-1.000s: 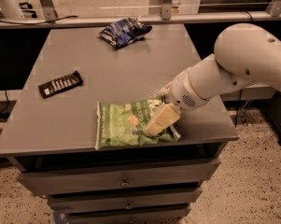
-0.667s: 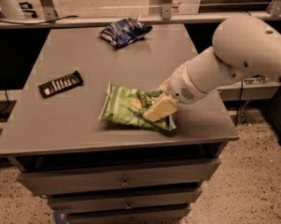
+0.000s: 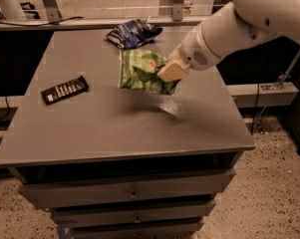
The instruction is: Move green jalapeno chip bag near rxbar chocolate
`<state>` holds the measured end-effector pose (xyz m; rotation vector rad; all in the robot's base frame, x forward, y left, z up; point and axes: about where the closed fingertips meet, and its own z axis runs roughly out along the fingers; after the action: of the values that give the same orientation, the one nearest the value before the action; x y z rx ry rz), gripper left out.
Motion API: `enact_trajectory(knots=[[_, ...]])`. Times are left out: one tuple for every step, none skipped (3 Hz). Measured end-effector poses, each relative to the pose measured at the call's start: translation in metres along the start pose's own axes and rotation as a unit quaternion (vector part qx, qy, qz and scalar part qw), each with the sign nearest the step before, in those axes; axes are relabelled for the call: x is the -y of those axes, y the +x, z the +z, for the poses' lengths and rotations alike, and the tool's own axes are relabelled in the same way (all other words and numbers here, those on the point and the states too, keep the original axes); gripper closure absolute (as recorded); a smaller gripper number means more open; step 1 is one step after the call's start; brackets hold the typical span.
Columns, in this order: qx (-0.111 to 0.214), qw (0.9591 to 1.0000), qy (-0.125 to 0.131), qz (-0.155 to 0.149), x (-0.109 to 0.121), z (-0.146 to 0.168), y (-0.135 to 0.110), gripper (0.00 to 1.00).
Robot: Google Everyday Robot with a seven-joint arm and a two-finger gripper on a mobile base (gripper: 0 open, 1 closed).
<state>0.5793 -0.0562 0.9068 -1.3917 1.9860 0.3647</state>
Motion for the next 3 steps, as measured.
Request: enact_trajectory(knots=[[0.029,0.9988,0.037,-0.015,0.026,-0.022,-0.046,1.00],[0.041,0.9968,0.059,-0.035,0.034,-0.013,-0.078,1.00],[0.042,0.9961,0.063,-0.046,0.039,0.015,-0.079,1.00]])
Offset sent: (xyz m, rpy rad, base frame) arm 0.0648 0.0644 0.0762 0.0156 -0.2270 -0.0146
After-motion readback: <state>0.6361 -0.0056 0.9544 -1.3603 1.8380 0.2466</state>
